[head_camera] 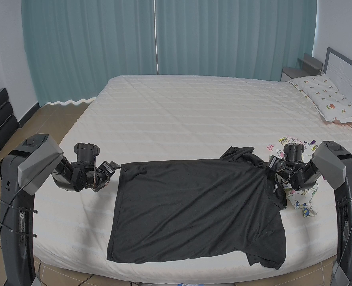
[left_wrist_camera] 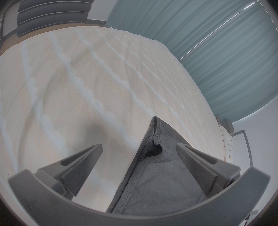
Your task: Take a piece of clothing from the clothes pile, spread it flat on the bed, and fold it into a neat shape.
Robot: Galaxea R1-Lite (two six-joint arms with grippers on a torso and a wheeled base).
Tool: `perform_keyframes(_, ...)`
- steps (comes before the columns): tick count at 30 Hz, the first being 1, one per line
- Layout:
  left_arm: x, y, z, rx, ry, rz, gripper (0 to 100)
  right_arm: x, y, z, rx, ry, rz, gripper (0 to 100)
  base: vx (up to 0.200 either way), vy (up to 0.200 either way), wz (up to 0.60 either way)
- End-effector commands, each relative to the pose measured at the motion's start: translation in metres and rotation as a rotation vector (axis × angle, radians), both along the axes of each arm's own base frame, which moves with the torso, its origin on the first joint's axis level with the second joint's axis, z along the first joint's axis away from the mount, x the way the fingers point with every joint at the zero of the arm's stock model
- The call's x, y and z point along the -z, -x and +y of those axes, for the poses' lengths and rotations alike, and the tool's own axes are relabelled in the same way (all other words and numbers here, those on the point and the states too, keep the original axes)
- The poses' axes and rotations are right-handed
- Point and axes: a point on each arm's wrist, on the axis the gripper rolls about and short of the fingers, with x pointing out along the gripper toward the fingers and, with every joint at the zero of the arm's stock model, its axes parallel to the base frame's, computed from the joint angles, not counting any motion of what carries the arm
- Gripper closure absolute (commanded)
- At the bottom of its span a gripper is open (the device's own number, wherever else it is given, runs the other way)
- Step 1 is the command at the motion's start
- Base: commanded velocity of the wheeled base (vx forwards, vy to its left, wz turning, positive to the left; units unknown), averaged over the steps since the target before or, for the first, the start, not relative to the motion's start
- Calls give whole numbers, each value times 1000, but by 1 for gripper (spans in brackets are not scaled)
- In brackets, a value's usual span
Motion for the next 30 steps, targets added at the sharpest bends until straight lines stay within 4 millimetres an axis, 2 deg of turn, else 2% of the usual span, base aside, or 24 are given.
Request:
perform_keyframes(1, 0, 0, 0, 0, 0, -1, 0, 14, -1, -3, 7, -1, 21, 100, 0, 0, 0)
perform_keyframes(2, 0, 0, 0, -1, 2, 0, 0, 15, 0, -4, 8, -1, 24, 0, 0, 0, 0)
perform_keyframes(8, 1, 1, 0, 0, 0, 2, 0, 15, 0, -8, 19, -2, 24, 0, 0, 0, 0)
perform_keyframes(11, 1, 1, 0, 0, 0, 2, 0, 7, 0, -8, 36, -37, 3, 0, 0, 0, 0)
perform_keyframes(14, 1, 1, 0, 0, 0, 2, 0, -13, 1, -5, 52, -95, -31, 0, 0, 0, 0)
perform_keyframes(18, 1, 1, 0, -1, 1, 4, 0, -24, 6, -2, 42, -120, -38, 0, 0, 0, 0)
perform_keyframes(23, 1, 1, 0, -1, 3, 4, 0, -27, 7, 20, -16, -125, -56, 0, 0, 0, 0)
perform_keyframes(26, 1, 2, 0, -1, 3, 6, 0, -25, 6, 51, -42, -92, -16, 0, 0, 0, 0)
perform_keyframes(30, 1, 2, 0, -1, 3, 6, 0, -32, -5, 79, -60, -96, -43, 0, 0, 0, 0)
